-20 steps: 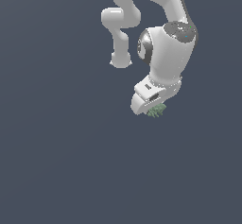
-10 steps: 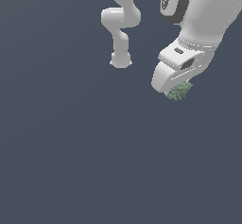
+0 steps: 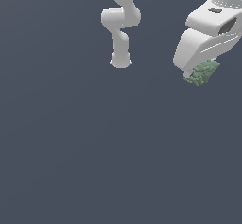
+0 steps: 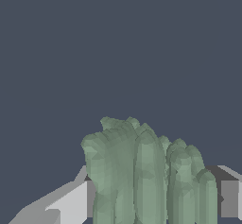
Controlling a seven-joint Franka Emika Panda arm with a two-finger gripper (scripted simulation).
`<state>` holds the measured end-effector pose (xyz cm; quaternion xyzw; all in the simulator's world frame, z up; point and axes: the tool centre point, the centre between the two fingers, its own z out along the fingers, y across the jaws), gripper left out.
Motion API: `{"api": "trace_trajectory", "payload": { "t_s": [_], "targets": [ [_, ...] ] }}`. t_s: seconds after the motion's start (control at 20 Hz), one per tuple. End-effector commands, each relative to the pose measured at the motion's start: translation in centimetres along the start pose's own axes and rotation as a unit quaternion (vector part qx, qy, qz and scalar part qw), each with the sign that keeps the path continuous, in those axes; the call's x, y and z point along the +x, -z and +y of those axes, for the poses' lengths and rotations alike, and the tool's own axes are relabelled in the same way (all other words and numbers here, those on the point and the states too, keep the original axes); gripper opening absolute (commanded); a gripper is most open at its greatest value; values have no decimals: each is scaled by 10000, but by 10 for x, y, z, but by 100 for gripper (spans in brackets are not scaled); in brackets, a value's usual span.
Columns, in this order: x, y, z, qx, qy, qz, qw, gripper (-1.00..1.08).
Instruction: Pick up the object and move it to a goal position.
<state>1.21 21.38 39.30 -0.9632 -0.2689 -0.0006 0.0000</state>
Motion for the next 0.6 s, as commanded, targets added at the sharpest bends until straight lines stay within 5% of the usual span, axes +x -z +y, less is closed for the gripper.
{"api": "trace_trajectory", "payload": {
  "t_s": [0.0,0.55],
  "targets": [
    [3,11,-4,1,-3,-6,10000,-100],
    [9,27,-9,2,-7,-6,10000,-100]
  ]
}}
